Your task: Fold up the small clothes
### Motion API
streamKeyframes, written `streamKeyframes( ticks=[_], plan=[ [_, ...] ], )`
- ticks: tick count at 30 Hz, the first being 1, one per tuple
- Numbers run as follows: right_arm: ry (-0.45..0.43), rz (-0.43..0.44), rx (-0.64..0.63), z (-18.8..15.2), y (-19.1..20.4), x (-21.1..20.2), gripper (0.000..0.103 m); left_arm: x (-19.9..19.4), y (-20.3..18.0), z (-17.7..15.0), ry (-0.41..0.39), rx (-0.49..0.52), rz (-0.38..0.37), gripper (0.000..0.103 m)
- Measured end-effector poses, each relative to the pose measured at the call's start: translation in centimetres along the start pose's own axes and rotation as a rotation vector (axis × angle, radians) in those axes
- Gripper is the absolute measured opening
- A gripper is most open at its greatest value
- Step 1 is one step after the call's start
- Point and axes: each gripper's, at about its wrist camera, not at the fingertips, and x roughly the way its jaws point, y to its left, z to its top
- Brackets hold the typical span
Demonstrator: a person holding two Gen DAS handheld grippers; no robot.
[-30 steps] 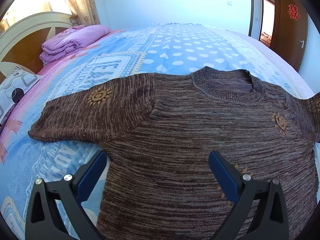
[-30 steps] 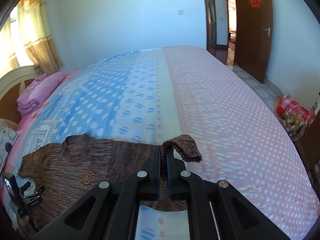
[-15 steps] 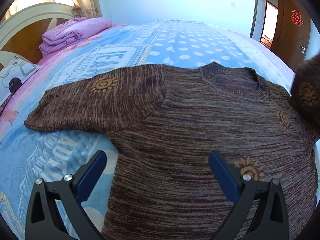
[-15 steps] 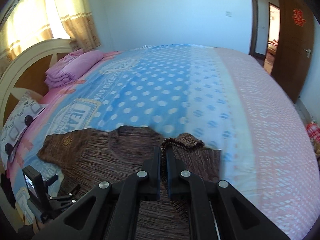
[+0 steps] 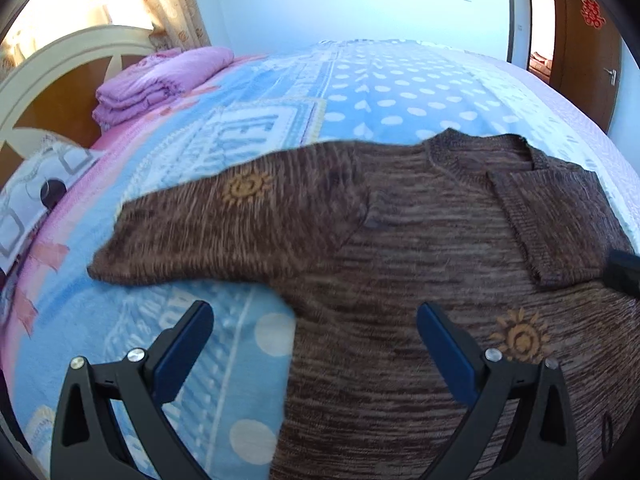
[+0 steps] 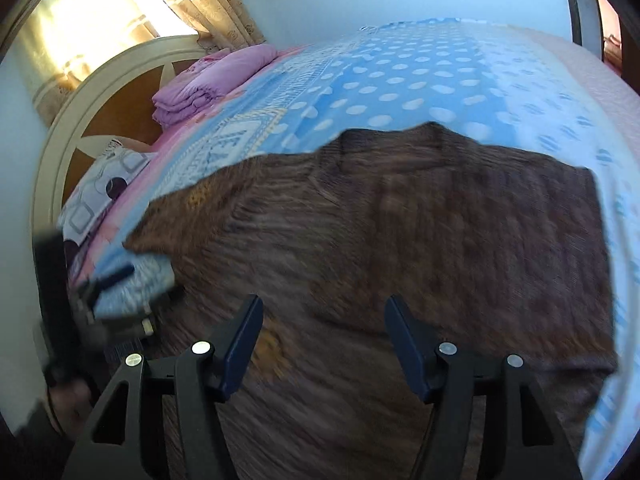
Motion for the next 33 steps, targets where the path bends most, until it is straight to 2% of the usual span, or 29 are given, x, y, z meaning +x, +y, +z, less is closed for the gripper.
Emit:
streamKeyframes(
  ticks=[5,6,8,9,11,14,17,18,22,23,24,25,26,27,33],
  plan=[
    [-0.125,-0.191,0.043,-3.2,-6.6,-6.4,0.064,-1.0,-3.5,1.9,-0.008,0.052,-0.045,0.103],
    [-0.158,-0.248,0.057,-4.0,-7.9,-7.6,0.064,-1.1,-4.5,2.2,-0.008,0.062,-0.061,0.103],
    [-0.191,-0.304,0.071,-5.2,-9.8,-8.8,0.064,-1.0,-6.4,2.7,0.010,0.070,-0.110,0.102],
    [-0.199,-0.314,0.078,-5.7,-10.6,-9.1,0.064,-0.8,-7.2,3.0,0.027,0.066,-0.135,0.100],
    [-0.222,-0.334,0.097,-6.8,-11.9,-9.5,0.064,-0.2,-8.9,3.5,0.055,0.053,-0.172,0.086],
    [-0.247,-0.346,0.124,-8.2,-13.7,-9.3,0.064,1.5,-11.4,3.9,0.080,0.047,-0.163,0.078],
    [-0.242,-0.314,0.181,-8.8,-14.9,-9.6,0.064,3.6,-12.9,3.8,0.132,0.030,-0.160,0.069],
    [-0.254,-0.315,0.186,-8.9,-15.1,-9.8,0.064,4.5,-13.3,3.7,0.153,0.018,-0.170,0.067],
    [-0.267,-0.317,0.173,-9.0,-14.8,-10.0,0.066,4.9,-13.8,3.6,0.138,-0.027,-0.208,0.064],
    [-0.265,-0.318,0.170,-9.2,-14.6,-10.0,0.066,4.9,-13.7,3.7,0.141,-0.039,-0.217,0.058],
    [-0.263,-0.321,0.165,-9.2,-14.5,-9.9,0.066,4.8,-13.6,3.8,0.143,-0.049,-0.241,0.047],
    [-0.261,-0.325,0.158,-9.1,-14.4,-9.8,0.066,4.5,-13.8,3.9,0.141,-0.034,-0.292,0.017],
    [-0.260,-0.328,0.154,-9.2,-14.3,-9.7,0.066,3.9,-14.1,4.1,0.129,-0.001,-0.307,0.005],
    [-0.261,-0.330,0.153,-9.3,-14.3,-9.8,0.066,3.2,-14.2,4.2,0.107,0.026,-0.279,0.004],
    [-0.261,-0.345,0.175,-9.4,-14.5,-9.6,0.070,0.7,-13.4,4.4,0.035,0.027,-0.301,0.004]
  ],
)
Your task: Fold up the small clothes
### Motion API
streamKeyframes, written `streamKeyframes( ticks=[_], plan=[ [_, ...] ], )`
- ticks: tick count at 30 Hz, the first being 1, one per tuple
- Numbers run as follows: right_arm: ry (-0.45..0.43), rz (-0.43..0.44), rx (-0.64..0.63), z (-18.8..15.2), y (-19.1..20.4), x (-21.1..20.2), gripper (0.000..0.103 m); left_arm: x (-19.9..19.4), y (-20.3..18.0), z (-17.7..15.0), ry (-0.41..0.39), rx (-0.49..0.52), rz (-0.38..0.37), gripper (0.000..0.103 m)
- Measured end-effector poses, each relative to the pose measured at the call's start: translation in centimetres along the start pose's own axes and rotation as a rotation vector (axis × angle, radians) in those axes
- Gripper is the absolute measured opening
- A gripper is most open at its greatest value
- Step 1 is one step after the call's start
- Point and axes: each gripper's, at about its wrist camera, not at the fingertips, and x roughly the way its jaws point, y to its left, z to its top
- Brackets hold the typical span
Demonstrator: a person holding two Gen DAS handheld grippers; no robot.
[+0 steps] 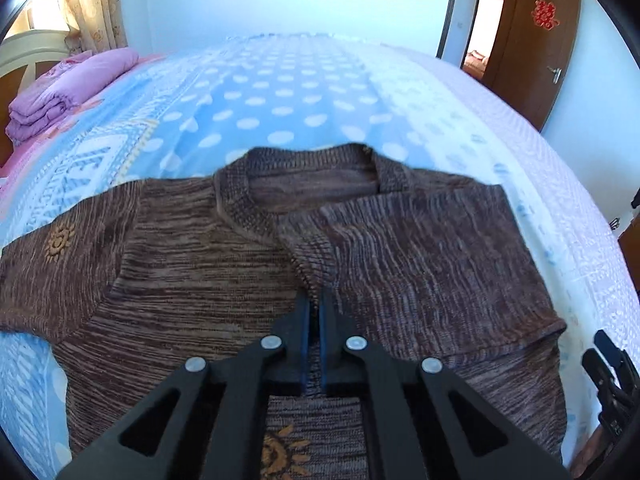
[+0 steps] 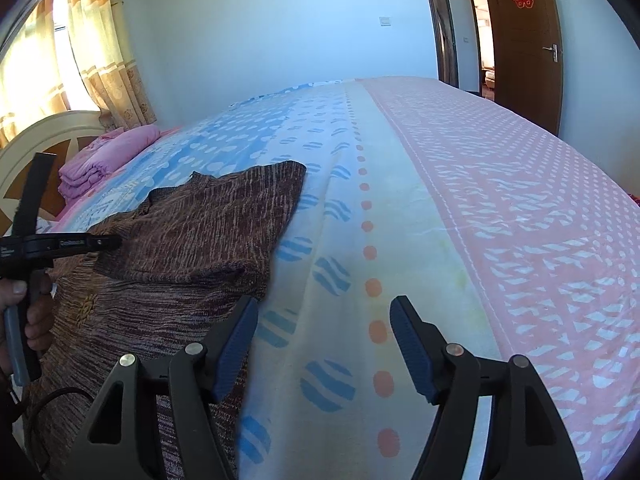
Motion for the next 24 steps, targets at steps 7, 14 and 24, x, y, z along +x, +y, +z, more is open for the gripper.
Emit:
streamKeyframes(
  ticks=[7,14,24],
  plan=[
    [0.012,-0.007,-0.003,-0.2,-0.1,0.5,0.070,0.7,1.5,-0.8,0.012,-0.014,0.067,0.004],
    [-0.009,-0.042,-0.066,0.4,1.4,0.0,0.070,2.2,2.5,-0.7,0.047,-0.055,0.073,0.027],
    [0.084,0.241,-0.158,4.0,8.1,5.0,0.067,0.7,1.9,-2.5,-0.034,0.019,0.152,0.070]
  ],
)
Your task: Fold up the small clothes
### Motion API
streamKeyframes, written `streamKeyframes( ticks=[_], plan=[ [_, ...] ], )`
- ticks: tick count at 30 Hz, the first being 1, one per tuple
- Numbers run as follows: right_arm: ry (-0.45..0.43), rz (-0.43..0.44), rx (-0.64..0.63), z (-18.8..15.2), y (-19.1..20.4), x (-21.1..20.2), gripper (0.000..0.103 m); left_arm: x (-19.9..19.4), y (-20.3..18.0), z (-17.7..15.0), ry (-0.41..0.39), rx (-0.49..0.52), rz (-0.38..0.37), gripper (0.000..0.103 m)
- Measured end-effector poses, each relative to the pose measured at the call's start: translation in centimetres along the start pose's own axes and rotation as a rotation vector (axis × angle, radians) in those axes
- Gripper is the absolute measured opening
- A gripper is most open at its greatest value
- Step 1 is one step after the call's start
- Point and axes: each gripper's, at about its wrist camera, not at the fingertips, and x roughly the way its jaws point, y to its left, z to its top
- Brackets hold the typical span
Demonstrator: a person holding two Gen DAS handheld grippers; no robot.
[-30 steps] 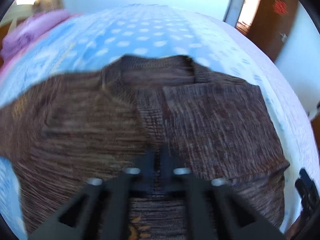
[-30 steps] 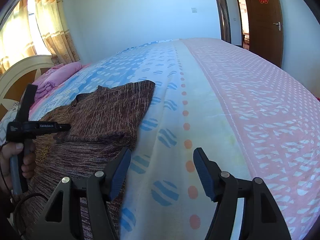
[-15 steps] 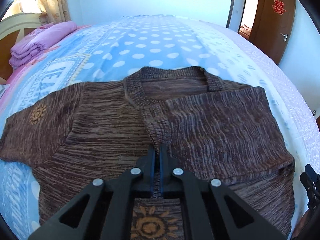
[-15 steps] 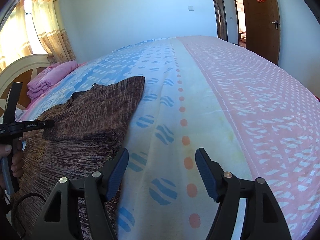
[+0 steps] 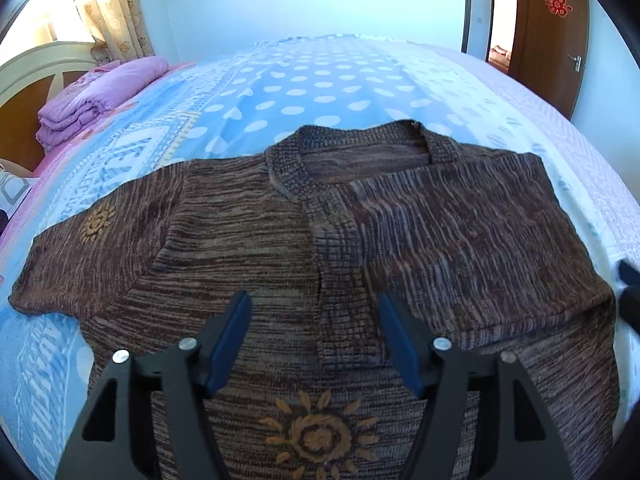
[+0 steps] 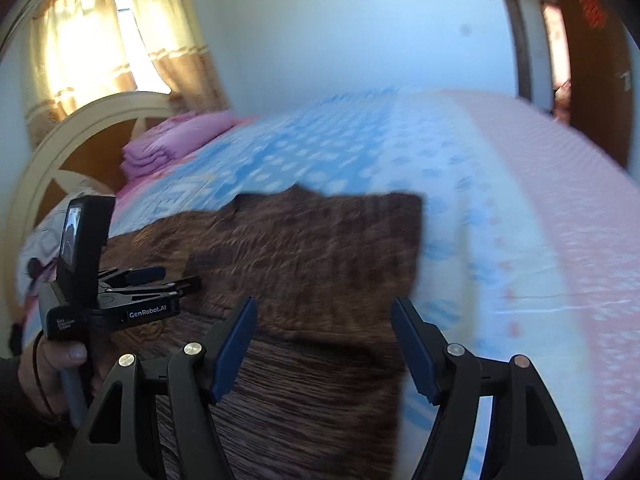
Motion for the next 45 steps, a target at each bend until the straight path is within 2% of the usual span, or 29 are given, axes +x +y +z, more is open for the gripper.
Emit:
streamKeyframes(
  ticks=[1,2,3,5,8,10,12,15,16,18,20,21,23,26,28,32,33,36,37,39,41,43,44,45],
  plan=[
    [0.044,-0.073,-0.008,-0.2,-0.4,1.1,0.059,0.0,0.1,0.0,-0.006,0.001,0.007,0.075],
    [0.074,-0.142,0.004,-0.4,-0.9,1.7,0.036,-0.1,0.3,0.1,-0.016,0.003,0.018,0.080],
    [0.103,-0.237,0.038,-0.8,-2.4,2.0,0.027,-0.2,0.5,0.0,-0.028,0.003,0.025,0.082],
    [0.110,-0.235,0.086,-1.2,-4.2,1.5,0.033,0.1,0.8,-0.1,-0.032,0.013,0.040,0.083],
    [0.103,-0.355,0.040,-1.5,-4.8,0.1,0.033,1.2,1.0,-0.4,-0.006,0.020,0.045,0.083],
    [0.116,-0.393,0.082,-1.9,-6.2,-0.7,0.034,1.2,1.4,-0.3,-0.004,-0.009,0.043,0.090],
    [0.068,-0.367,0.107,-1.5,-6.5,-1.9,0.036,1.3,1.8,-0.3,-0.008,-0.033,0.032,0.093],
    [0.004,-0.307,0.068,0.4,-4.7,-2.3,0.037,1.5,2.2,-0.4,-0.002,-0.060,0.012,0.093],
    [-0.008,-0.261,0.064,1.4,-3.9,-1.8,0.039,1.5,2.4,-0.5,-0.001,-0.070,0.009,0.094],
    [0.015,-0.204,0.059,3.1,-2.6,0.3,0.040,1.6,2.6,-0.5,0.007,-0.084,0.015,0.098],
    [0.051,-0.199,0.040,3.9,-1.6,2.9,0.040,1.6,2.6,-0.6,0.010,-0.088,0.020,0.101],
    [0.076,-0.225,0.031,4.3,-1.2,4.6,0.040,1.7,2.5,-0.6,0.013,-0.083,0.020,0.102],
    [0.145,-0.342,0.014,4.2,-1.9,7.1,0.040,1.8,2.4,-0.7,0.022,-0.073,0.014,0.103],
    [0.132,-0.400,0.074,3.9,-4.4,6.5,0.044,1.9,2.5,-0.8,0.024,-0.082,-0.001,0.103],
    [0.125,-0.401,0.090,3.7,-5.5,5.8,0.044,2.1,2.5,-0.8,0.026,-0.081,-0.011,0.103],
    [0.136,-0.494,0.014,3.9,-4.2,5.2,0.044,2.1,2.7,-0.8,0.024,-0.091,-0.022,0.103],
    [0.105,-0.509,0.016,4.3,-3.7,4.7,0.044,2.1,2.7,-0.9,0.023,-0.094,-0.024,0.103],
    [0.035,-0.401,0.014,5.2,-2.2,3.6,0.046,2.0,3.0,-0.9,0.023,-0.111,-0.035,0.103],
    [0.029,-0.323,-0.001,5.3,-0.7,3.5,0.046,2.1,3.2,-1.0,0.025,-0.120,-0.038,0.103],
    [0.042,-0.260,-0.041,4.9,1.1,4.1,0.046,2.2,3.3,-0.9,0.030,-0.125,-0.042,0.103],
    [0.094,-0.262,-0.064,3.8,1.6,5.3,0.046,2.2,3.3,-0.9,0.031,-0.127,-0.046,0.103],
    [0.147,-0.334,-0.051,2.2,0.0,6.7,0.047,1.9,3.8,-0.9,0.032,-0.137,-0.045,0.103],
    [0.126,-0.320,-0.038,1.9,-0.6,6.3,0.048,1.6,4.3,-1.0,0.030,-0.149,-0.031,0.103],
    [0.128,-0.353,-0.016,1.9,-1.4,5.8,0.052,1.3,4.9,-1.1,0.026,-0.159,-0.012,0.103]
  ],
)
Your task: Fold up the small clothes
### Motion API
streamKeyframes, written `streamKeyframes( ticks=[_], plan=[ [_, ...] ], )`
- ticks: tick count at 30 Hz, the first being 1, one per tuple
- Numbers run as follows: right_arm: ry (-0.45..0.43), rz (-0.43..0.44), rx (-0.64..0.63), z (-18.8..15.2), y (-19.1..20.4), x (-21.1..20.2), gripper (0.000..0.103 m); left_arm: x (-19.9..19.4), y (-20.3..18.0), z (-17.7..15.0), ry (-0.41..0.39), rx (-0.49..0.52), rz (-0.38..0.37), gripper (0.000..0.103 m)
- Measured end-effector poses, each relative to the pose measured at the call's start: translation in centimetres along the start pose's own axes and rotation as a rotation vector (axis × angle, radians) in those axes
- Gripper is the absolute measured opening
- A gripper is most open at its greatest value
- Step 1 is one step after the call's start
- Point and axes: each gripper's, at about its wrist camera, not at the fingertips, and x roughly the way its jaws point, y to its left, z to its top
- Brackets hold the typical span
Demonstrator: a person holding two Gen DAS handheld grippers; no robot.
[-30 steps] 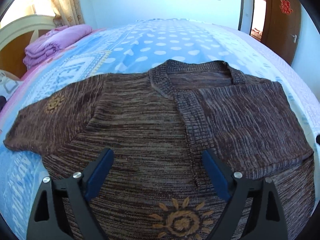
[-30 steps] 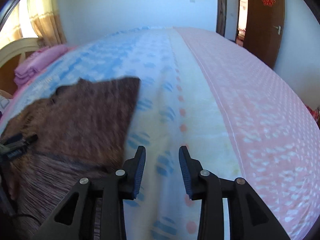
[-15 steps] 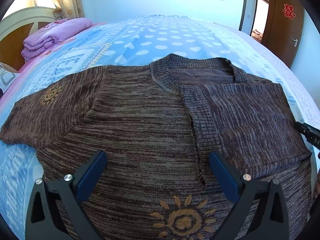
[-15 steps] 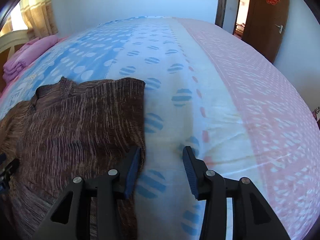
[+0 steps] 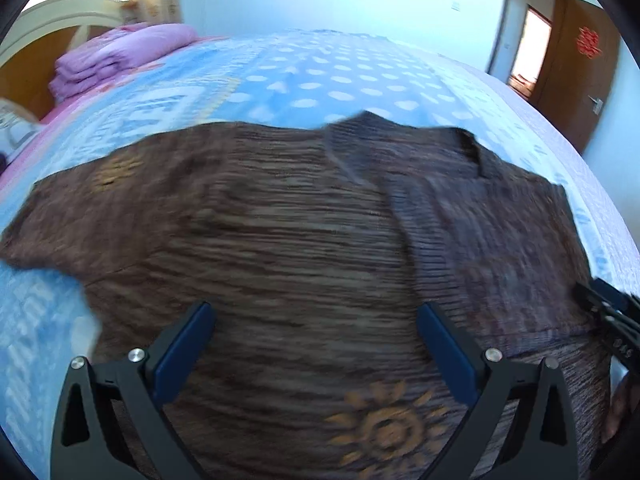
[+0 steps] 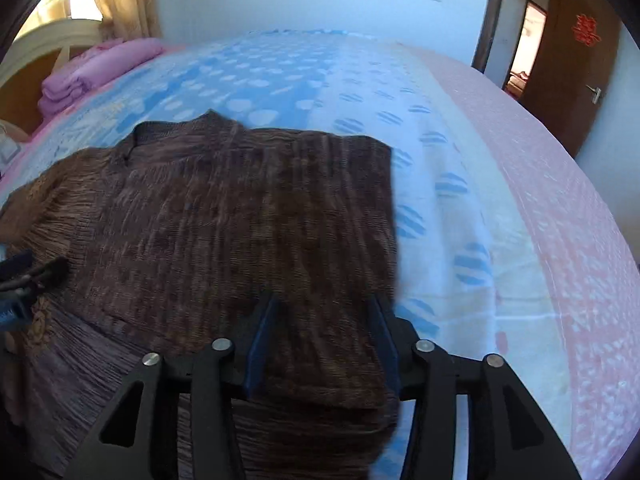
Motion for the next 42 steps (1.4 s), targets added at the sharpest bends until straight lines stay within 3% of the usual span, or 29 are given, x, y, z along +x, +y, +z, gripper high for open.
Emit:
streamKeyframes(
  ticks=[5,11,14,16,17,19,22,27,33,38,42],
  plan=[
    [-0.022,-0.061,0.036,0.3,-1.0,-1.5,0.056,-2.1,3.7,-0.7,-0.027,-0.006,0.069,0.103],
    [-0.112,0.120,-0.034,1.4,4.7,-3.9,0.057,-5.4,9.3,-0.9,-0.088,-0.039,0.124,0.103],
    [-0.100,0.172,-0.080,1.1,7.1,-2.7,0.057,-5.0,12.9,-0.5,-0.074,-0.048,0.210,0.103],
    [-0.021,0.212,-0.093,0.3,8.0,-0.7,0.057,-4.6,15.5,-0.5,-0.063,-0.070,0.281,0.103],
    [0.006,0.219,-0.110,-0.2,8.5,0.1,0.058,-4.5,16.8,-0.5,-0.055,-0.091,0.297,0.103],
    [-0.047,0.186,-0.151,-1.2,9.1,-0.5,0.058,-4.2,20.0,-0.7,-0.038,-0.152,0.328,0.103],
    [-0.050,0.193,-0.139,-1.3,8.9,-0.3,0.059,-4.0,23.6,-1.1,-0.026,-0.219,0.360,0.103],
    [-0.066,0.172,-0.145,-2.1,8.9,-1.0,0.063,-4.4,28.0,-1.5,-0.037,-0.374,0.337,0.099],
    [-0.079,0.135,-0.154,-1.8,9.1,-1.1,0.068,-4.5,30.2,-1.2,-0.059,-0.521,0.192,0.084],
    [-0.085,0.122,-0.156,-1.8,9.2,-1.2,0.070,-3.4,30.8,-0.3,-0.067,-0.584,0.122,0.061],
    [-0.088,0.114,-0.159,-1.9,9.2,-1.2,0.070,-2.0,32.1,0.2,-0.046,-0.652,0.095,0.061]
  ],
)
